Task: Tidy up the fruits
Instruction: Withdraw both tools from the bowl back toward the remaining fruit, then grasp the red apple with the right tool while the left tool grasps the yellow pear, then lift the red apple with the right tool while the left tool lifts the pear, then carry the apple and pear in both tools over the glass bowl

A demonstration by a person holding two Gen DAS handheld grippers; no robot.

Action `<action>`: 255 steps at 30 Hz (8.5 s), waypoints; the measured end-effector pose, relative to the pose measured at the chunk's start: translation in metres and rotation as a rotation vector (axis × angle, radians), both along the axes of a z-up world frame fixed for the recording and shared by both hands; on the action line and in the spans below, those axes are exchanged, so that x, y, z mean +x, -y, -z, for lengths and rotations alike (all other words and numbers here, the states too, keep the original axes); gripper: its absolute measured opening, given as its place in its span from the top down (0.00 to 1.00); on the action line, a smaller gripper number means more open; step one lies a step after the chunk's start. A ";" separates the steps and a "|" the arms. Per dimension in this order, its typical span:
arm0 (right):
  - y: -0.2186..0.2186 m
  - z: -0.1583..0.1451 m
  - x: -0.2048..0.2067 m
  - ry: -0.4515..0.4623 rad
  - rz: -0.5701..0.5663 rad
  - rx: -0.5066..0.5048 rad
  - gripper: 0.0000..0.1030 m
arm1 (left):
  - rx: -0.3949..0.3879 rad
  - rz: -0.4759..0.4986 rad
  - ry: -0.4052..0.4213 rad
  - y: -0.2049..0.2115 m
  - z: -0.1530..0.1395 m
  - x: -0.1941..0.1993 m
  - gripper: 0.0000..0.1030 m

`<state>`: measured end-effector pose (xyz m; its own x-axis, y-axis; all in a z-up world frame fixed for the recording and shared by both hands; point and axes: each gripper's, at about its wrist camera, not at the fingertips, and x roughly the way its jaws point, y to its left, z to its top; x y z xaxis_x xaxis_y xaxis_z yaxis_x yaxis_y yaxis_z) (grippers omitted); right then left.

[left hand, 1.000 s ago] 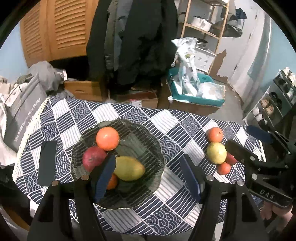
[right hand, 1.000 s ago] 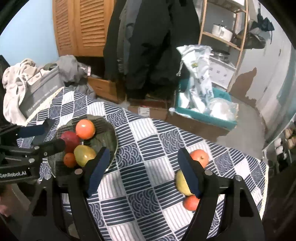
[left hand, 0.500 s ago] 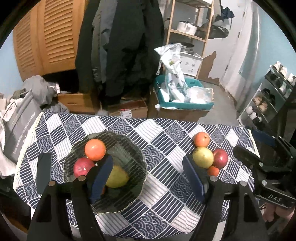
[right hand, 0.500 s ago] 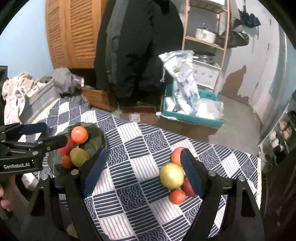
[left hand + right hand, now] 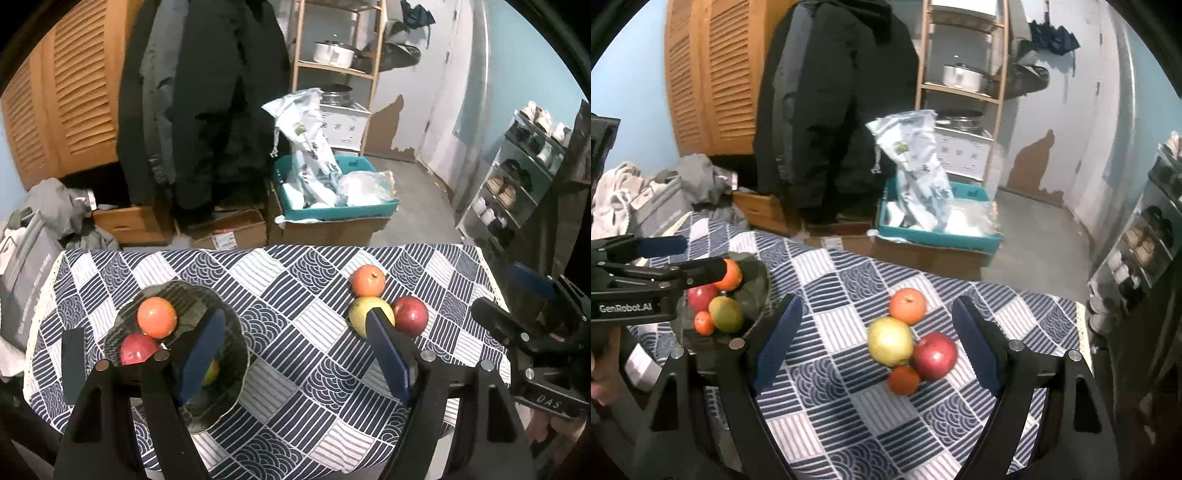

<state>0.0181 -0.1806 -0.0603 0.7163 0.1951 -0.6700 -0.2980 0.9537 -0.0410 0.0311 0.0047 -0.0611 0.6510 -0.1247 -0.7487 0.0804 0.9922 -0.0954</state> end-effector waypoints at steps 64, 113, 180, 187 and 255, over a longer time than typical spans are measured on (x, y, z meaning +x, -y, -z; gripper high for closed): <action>0.088 0.196 0.113 -0.509 0.222 0.159 0.20 | 0.095 0.047 -0.271 0.079 0.143 0.097 0.23; 0.128 0.207 0.114 -0.507 0.263 0.111 0.33 | -0.050 0.185 -0.443 0.148 0.208 0.124 0.24; 0.088 0.109 0.070 -0.237 0.200 0.049 0.41 | 0.029 0.201 -0.207 0.098 0.116 0.055 0.33; 0.079 0.082 0.058 -0.180 0.174 0.057 0.41 | 0.012 0.183 -0.153 0.083 0.087 0.044 0.33; -0.164 0.085 0.075 -0.241 -0.273 0.091 0.41 | -0.044 -0.152 -0.213 -0.121 0.112 -0.011 0.33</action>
<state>0.0932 -0.0170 -0.1451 0.4538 0.4236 -0.7840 -0.5331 0.8341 0.1421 0.0197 0.1252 -0.1733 0.4926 -0.0732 -0.8672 -0.0953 0.9859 -0.1374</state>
